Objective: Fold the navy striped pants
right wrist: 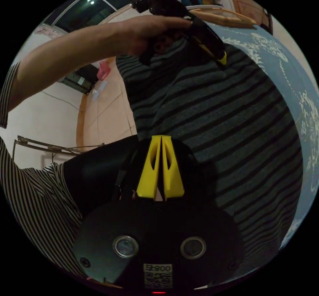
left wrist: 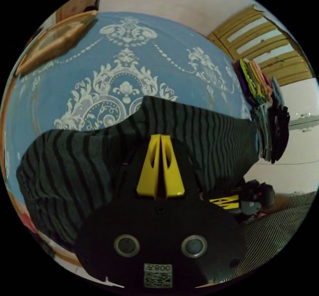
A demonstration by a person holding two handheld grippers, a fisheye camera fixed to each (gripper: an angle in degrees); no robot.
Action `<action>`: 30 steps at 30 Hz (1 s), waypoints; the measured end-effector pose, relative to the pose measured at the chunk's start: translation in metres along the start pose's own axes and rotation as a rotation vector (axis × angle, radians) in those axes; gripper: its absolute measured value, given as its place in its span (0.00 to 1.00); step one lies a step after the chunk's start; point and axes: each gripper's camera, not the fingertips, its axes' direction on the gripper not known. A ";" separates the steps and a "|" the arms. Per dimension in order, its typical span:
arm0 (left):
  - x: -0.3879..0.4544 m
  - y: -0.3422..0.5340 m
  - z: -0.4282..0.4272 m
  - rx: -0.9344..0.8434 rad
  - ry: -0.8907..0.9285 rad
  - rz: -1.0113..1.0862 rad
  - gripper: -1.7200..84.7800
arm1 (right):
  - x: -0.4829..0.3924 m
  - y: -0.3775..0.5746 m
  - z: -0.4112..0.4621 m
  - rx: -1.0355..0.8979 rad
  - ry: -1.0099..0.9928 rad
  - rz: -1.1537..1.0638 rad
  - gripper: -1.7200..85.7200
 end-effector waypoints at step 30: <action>0.481 -0.073 0.180 -0.149 0.100 0.517 0.02 | 0.065 0.564 -0.144 0.347 0.217 0.720 0.03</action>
